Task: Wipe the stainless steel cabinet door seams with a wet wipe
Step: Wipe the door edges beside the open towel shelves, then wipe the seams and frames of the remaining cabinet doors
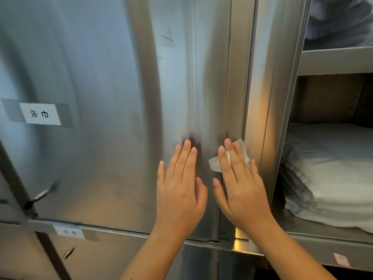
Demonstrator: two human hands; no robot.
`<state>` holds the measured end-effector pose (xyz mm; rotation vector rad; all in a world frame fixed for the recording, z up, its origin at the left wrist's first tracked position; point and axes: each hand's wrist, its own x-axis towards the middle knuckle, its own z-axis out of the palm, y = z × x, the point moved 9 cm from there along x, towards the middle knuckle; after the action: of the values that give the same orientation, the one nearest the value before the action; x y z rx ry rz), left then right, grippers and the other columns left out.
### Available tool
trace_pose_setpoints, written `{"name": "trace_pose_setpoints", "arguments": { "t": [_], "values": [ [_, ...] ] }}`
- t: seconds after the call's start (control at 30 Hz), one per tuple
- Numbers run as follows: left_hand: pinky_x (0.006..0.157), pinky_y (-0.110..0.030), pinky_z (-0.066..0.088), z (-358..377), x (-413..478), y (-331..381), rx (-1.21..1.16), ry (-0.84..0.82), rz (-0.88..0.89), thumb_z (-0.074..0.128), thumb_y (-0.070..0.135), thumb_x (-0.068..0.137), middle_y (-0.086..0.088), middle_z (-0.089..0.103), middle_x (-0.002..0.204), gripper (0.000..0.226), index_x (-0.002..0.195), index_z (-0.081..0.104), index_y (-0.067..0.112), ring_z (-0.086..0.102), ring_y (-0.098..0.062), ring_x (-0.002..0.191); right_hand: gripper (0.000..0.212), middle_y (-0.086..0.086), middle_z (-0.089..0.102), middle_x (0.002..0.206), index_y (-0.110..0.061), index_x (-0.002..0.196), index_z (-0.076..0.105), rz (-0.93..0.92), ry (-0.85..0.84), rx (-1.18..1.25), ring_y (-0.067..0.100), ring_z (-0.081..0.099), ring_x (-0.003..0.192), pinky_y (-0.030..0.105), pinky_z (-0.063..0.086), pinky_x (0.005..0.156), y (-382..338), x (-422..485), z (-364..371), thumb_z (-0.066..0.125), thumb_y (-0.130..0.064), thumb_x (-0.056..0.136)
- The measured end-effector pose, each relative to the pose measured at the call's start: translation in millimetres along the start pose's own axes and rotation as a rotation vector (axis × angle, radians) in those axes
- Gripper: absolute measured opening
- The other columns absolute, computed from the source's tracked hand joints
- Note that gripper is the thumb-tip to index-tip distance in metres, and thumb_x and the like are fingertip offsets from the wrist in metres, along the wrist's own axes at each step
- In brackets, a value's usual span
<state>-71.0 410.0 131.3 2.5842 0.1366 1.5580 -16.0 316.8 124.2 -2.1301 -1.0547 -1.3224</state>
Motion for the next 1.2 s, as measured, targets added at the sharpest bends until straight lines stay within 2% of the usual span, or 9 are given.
{"name": "trace_pose_setpoints", "arguments": {
  "t": [0.23,0.47,0.63,0.7,0.77,0.9,1.0,1.1,1.2],
  "values": [
    [0.101,-0.055,0.023,-1,-35,-21,0.023,-0.039,-0.059,0.039,0.019,0.08,-0.011,0.046,0.139,0.052,0.129,0.05,0.003,0.038,-0.026,0.13,0.05,0.018,0.047,0.137,-0.002,0.131,0.048,-0.029,-0.013,0.1,0.037,0.045,0.125,0.049,0.048,0.088,-29,-19,7,0.041,-0.028,0.089],
    [0.105,-0.05,0.016,-15,-75,-79,-0.028,-0.126,-0.284,0.034,0.024,0.083,-0.001,0.037,0.142,0.054,0.132,0.047,0.006,0.029,-0.02,0.134,0.049,0.015,0.052,0.133,-0.005,0.126,0.056,-0.056,-0.125,0.156,0.036,0.049,0.122,0.052,0.047,0.088,-77,-28,39,0.041,-0.029,0.087],
    [0.101,-0.053,0.022,-54,-95,-129,0.031,-0.135,-0.324,0.037,0.023,0.083,-0.007,0.048,0.136,0.051,0.128,0.052,0.004,0.034,-0.025,0.13,0.048,0.013,0.054,0.131,-0.005,0.123,0.059,-0.088,-0.172,0.212,0.035,0.052,0.12,0.053,0.047,0.088,-143,-24,61,0.041,-0.03,0.085],
    [0.101,-0.053,0.023,-75,-105,-154,0.051,-0.125,-0.345,0.044,0.018,0.083,-0.009,0.05,0.135,0.046,0.127,0.053,0.004,0.036,-0.026,0.129,0.048,0.014,0.055,0.13,-0.005,0.121,0.06,-0.105,-0.181,0.244,0.035,0.053,0.119,0.053,0.047,0.087,-175,-21,69,0.041,-0.029,0.085],
    [0.101,-0.052,0.02,-96,-118,-182,0.06,-0.12,-0.39,0.052,0.012,0.08,-0.009,0.05,0.135,0.048,0.127,0.052,0.004,0.037,-0.025,0.129,0.048,0.014,0.055,0.13,-0.004,0.121,0.061,-0.116,-0.194,0.28,0.035,0.053,0.118,0.053,0.046,0.088,-209,-18,77,0.041,-0.029,0.085],
    [0.102,-0.048,0.023,-138,-143,-230,0.081,-0.106,-0.456,0.055,0.008,0.08,-0.006,0.049,0.135,0.048,0.127,0.052,0.004,0.04,-0.023,0.128,0.047,0.014,0.057,0.129,-0.004,0.12,0.062,-0.141,-0.207,0.351,0.034,0.054,0.118,0.053,0.046,0.089,-277,-13,89,0.041,-0.028,0.085],
    [0.104,-0.047,0.019,-169,-159,-261,0.113,-0.107,-0.485,0.062,0.003,0.081,-0.003,0.046,0.136,0.05,0.129,0.051,0.007,0.035,-0.018,0.129,0.046,0.014,0.058,0.128,-0.004,0.119,0.062,-0.16,-0.2,0.392,0.034,0.055,0.116,0.053,0.046,0.088,-321,-10,95,0.041,-0.027,0.086],
    [0.104,-0.046,0.016,-197,-171,-284,0.154,-0.094,-0.51,0.053,0.012,0.085,-0.006,0.048,0.136,0.046,0.13,0.049,0.007,0.032,-0.018,0.13,0.046,0.014,0.058,0.127,-0.004,0.12,0.061,-0.165,-0.209,0.426,0.033,0.056,0.115,0.053,0.047,0.088,-362,-10,102,0.041,-0.027,0.085],
    [0.102,-0.051,0.022,-221,-182,-304,0.191,-0.065,-0.544,0.035,0.025,0.085,-0.01,0.052,0.133,0.05,0.127,0.052,0.003,0.033,-0.023,0.128,0.046,0.013,0.058,0.127,-0.005,0.119,0.062,-0.181,-0.246,0.477,0.032,0.056,0.115,0.053,0.046,0.088,-403,-12,111,0.04,-0.029,0.087]
  ]
}}
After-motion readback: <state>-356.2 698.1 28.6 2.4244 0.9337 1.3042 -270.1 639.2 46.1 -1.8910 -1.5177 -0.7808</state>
